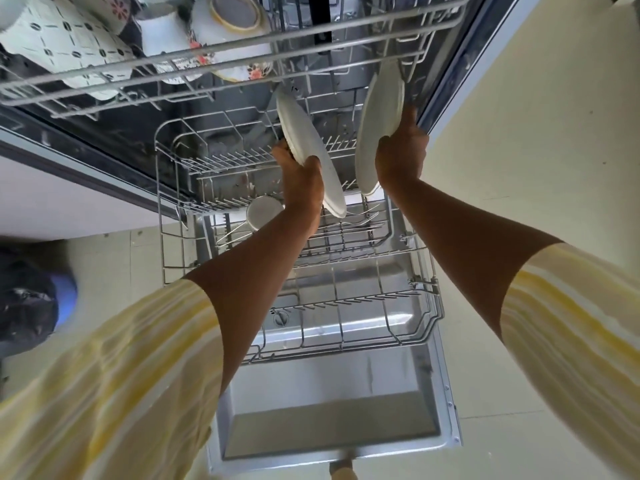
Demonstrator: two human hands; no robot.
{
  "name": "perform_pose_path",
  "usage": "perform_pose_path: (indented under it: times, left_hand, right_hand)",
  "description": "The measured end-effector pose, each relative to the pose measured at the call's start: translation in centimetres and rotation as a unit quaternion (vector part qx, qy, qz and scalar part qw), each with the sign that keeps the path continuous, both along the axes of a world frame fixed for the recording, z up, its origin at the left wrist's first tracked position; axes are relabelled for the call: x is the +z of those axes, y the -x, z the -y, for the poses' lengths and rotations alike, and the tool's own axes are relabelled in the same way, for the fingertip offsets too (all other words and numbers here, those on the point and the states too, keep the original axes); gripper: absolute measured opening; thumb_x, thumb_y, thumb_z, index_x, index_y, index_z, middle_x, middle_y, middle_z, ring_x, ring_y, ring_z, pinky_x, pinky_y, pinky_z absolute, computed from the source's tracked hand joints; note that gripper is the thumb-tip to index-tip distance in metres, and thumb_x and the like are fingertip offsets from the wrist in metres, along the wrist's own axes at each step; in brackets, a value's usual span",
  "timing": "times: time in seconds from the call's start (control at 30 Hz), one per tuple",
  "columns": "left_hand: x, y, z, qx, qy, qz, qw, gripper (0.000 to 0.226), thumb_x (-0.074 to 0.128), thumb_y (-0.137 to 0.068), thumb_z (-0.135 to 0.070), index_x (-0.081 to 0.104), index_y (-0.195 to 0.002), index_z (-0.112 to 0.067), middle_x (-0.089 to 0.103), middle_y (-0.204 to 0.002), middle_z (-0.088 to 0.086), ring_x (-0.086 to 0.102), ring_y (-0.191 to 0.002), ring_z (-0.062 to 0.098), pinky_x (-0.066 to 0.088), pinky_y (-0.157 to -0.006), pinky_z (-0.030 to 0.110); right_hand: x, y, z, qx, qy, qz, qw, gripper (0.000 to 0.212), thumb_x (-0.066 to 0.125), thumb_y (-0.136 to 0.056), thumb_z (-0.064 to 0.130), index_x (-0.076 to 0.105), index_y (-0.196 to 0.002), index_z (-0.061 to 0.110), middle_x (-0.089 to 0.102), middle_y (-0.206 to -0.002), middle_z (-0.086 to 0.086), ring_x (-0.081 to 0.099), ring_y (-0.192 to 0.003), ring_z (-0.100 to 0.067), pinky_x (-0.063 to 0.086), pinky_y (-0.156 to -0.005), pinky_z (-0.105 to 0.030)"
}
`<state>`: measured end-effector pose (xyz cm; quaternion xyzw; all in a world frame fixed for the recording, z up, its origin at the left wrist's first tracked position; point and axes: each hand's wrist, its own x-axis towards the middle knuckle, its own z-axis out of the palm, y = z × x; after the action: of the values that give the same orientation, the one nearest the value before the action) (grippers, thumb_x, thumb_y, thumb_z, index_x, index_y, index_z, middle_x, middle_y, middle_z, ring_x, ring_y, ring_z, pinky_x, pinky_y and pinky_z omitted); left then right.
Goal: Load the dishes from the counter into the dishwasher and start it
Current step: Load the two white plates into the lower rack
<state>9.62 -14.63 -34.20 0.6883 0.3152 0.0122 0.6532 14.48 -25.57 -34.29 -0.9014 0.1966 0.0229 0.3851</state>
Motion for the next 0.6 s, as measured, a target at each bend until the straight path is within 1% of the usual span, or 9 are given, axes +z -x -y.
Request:
perform_pose_path:
  times: [0.13, 0.2, 0.27, 0.37, 0.43, 0.47, 0.5, 0.57, 0.6]
  left_hand:
    - [-0.4, -0.6, 0.0, -0.01, -0.006, 0.006, 1.0, 0.034, 0.037, -0.086, 0.006, 0.025, -0.109, -0.016, 0.041, -0.097, -0.001, 0.043, -0.077, 0.003, 0.041, -0.075, 0.029]
    - [-0.5, -1.0, 0.0, -0.019, -0.012, 0.012, 1.0, 0.035, 0.037, -0.086, 0.006, 0.023, -0.107, -0.018, 0.04, -0.092, -0.005, 0.043, -0.076, 0.002, 0.041, -0.069, 0.025]
    - [-0.9, -1.3, -0.1, -0.033, -0.026, 0.026, 0.999, 0.036, 0.035, -0.086, 0.007, 0.022, -0.107, -0.019, 0.04, -0.09, -0.009, 0.043, -0.077, 0.003, 0.043, -0.074, 0.028]
    - [-1.7, -1.6, -0.3, -0.077, -0.037, 0.049, 0.995, 0.039, 0.037, -0.086, 0.007, 0.022, -0.112, -0.019, 0.045, -0.105, 0.0, 0.048, -0.087, 0.013, 0.046, -0.089, 0.039]
    - [-1.9, -1.7, -0.2, -0.116, -0.055, 0.059, 0.99, 0.046, 0.039, -0.087, 0.008, 0.023, -0.125, -0.011, 0.043, -0.116, 0.005, 0.049, -0.091, 0.012, 0.047, -0.088, 0.027]
    - [-1.8, -1.9, 0.0, -0.132, -0.072, 0.059, 0.987, 0.052, 0.04, -0.086, 0.009, 0.022, -0.131, -0.008, 0.043, -0.118, 0.004, 0.049, -0.089, 0.008, 0.046, -0.083, 0.019]
    - [-1.7, -2.1, 0.3, -0.149, -0.085, 0.055, 0.984, 0.057, 0.04, -0.085, 0.01, 0.02, -0.135, -0.006, 0.043, -0.121, 0.004, 0.051, -0.091, 0.007, 0.046, -0.081, 0.016]
    - [-1.4, -2.7, 1.0, -0.179, -0.092, 0.054, 0.978, 0.064, 0.041, -0.081, 0.014, 0.017, -0.138, -0.003, 0.037, -0.137, 0.012, 0.046, -0.118, 0.021, 0.041, -0.1, 0.03]
    - [-1.2, -3.0, 1.5, -0.187, -0.097, 0.053, 0.976, 0.065, 0.041, -0.081, 0.015, 0.016, -0.139, -0.001, 0.03, -0.144, 0.017, 0.035, -0.13, 0.028, 0.031, -0.109, 0.037]
  right_hand:
    - [-1.3, -1.4, 0.0, 0.07, 0.0, -0.028, 0.997, 0.058, 0.033, -0.088, -0.012, 0.028, -0.142, 0.011, 0.051, -0.119, -0.02, 0.057, -0.102, -0.03, 0.052, -0.086, -0.033]
    - [-2.1, -2.1, 0.2, 0.083, -0.006, -0.049, 0.995, 0.06, 0.035, -0.09, -0.01, 0.024, -0.145, 0.011, 0.052, -0.122, -0.021, 0.058, -0.104, -0.032, 0.053, -0.087, -0.038]
    - [-2.7, -2.6, 0.5, 0.087, -0.012, -0.064, 0.994, 0.057, 0.036, -0.092, -0.006, 0.022, -0.145, 0.011, 0.05, -0.126, -0.02, 0.056, -0.11, -0.032, 0.053, -0.089, -0.038]
    - [-3.3, -3.1, 1.0, 0.085, -0.005, -0.094, 0.992, 0.054, 0.034, -0.097, 0.001, 0.015, -0.147, 0.007, 0.042, -0.138, -0.018, 0.05, -0.119, -0.028, 0.044, -0.096, -0.033]
    - [-3.6, -3.3, 1.2, 0.1, 0.017, -0.094, 0.99, 0.055, 0.034, -0.097, 0.003, 0.013, -0.147, 0.004, 0.037, -0.143, -0.017, 0.05, -0.119, -0.029, 0.044, -0.095, -0.032]
    - [-3.7, -3.2, 1.3, 0.11, 0.026, -0.085, 0.99, 0.058, 0.037, -0.095, 0.001, 0.012, -0.147, 0.004, 0.041, -0.141, -0.019, 0.052, -0.117, -0.03, 0.045, -0.092, -0.032]
    - [-3.7, -3.2, 1.4, 0.115, 0.028, -0.079, 0.99, 0.059, 0.04, -0.094, 0.001, 0.013, -0.146, 0.004, 0.046, -0.136, -0.021, 0.053, -0.115, -0.032, 0.046, -0.09, -0.034]
    - [-3.5, -3.0, 1.6, 0.117, 0.013, -0.072, 0.99, 0.057, 0.045, -0.093, 0.006, 0.018, -0.144, 0.004, 0.051, -0.13, -0.022, 0.053, -0.115, -0.035, 0.045, -0.091, -0.037]
    - [-3.4, -2.9, 1.6, 0.12, 0.003, -0.069, 0.99, 0.055, 0.046, -0.094, 0.01, 0.02, -0.142, 0.003, 0.052, -0.131, -0.022, 0.053, -0.117, -0.035, 0.044, -0.094, -0.038]
